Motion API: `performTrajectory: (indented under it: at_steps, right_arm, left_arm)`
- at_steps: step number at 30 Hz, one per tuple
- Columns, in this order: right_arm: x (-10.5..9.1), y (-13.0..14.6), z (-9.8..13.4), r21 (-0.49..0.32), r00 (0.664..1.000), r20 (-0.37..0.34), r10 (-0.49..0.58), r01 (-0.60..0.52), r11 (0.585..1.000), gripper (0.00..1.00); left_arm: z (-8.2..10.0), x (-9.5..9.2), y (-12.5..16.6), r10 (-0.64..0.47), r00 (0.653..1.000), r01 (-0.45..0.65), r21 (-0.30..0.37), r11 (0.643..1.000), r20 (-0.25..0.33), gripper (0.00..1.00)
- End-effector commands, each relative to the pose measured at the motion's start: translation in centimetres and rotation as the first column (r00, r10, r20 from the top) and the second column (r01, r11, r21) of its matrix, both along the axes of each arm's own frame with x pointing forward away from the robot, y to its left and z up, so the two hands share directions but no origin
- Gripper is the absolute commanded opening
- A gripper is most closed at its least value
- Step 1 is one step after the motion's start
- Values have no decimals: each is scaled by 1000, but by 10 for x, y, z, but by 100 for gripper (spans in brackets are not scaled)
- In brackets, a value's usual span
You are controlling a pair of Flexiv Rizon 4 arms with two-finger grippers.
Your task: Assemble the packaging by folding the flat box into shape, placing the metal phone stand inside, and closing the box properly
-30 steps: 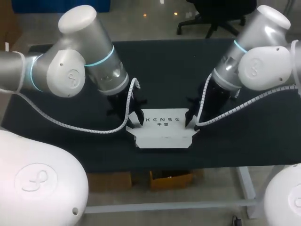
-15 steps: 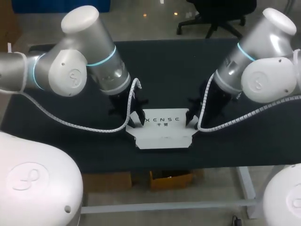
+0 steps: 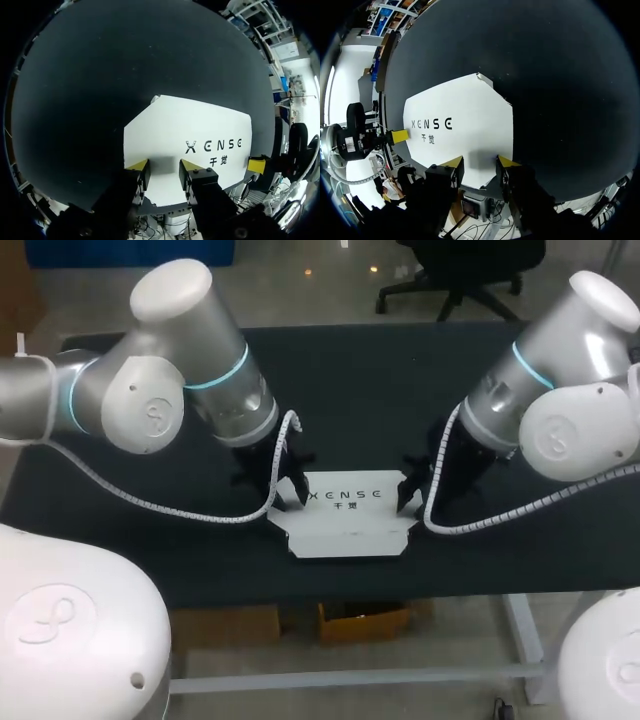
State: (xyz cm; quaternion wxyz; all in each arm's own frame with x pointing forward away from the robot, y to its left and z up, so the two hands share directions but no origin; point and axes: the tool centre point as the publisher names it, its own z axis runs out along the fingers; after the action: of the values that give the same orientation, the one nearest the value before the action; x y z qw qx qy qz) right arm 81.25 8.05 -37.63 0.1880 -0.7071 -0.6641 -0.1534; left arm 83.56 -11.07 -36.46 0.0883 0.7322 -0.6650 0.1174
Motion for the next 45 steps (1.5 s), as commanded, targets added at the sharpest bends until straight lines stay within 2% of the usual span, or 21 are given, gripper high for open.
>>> performTrajectory:
  at_steps: [1, 9, 18, 30, 38, 45]
  right_arm:
    - [-2, 0, 0, 2, 1000, 3, 0, 0, 1000, 39]
    - [-1, 1, 0, 3, 1000, 4, 4, -4, 1000, 39]
    - [-4, 2, -1, 8, 1000, 9, -2, 2, 1000, 40]
    - [-11, 2, -4, 45, 999, 28, -25, 24, 999, 40]
    - [-10, -2, -4, 45, 999, 33, -34, 33, 998, 40]
    - [-1, -4, -2, 40, 998, 50, -28, 26, 999, 40]
  left_arm:
    - [4, -10, 5, 18, 999, -19, 13, 1000, 30, 38]
    - [0, -14, 6, 35, 998, -37, 29, 999, 59, 38]
    - [-6, -12, 6, 30, 999, -30, 2, 1000, 24, 39]
    - [-7, -12, 6, 22, 1000, -22, -6, 1000, 17, 40]
    - [-7, -11, 6, 17, 1000, -17, -4, 1000, 16, 42]
    - [-6, -12, 5, 10, 1000, -10, -4, 1000, 18, 44]
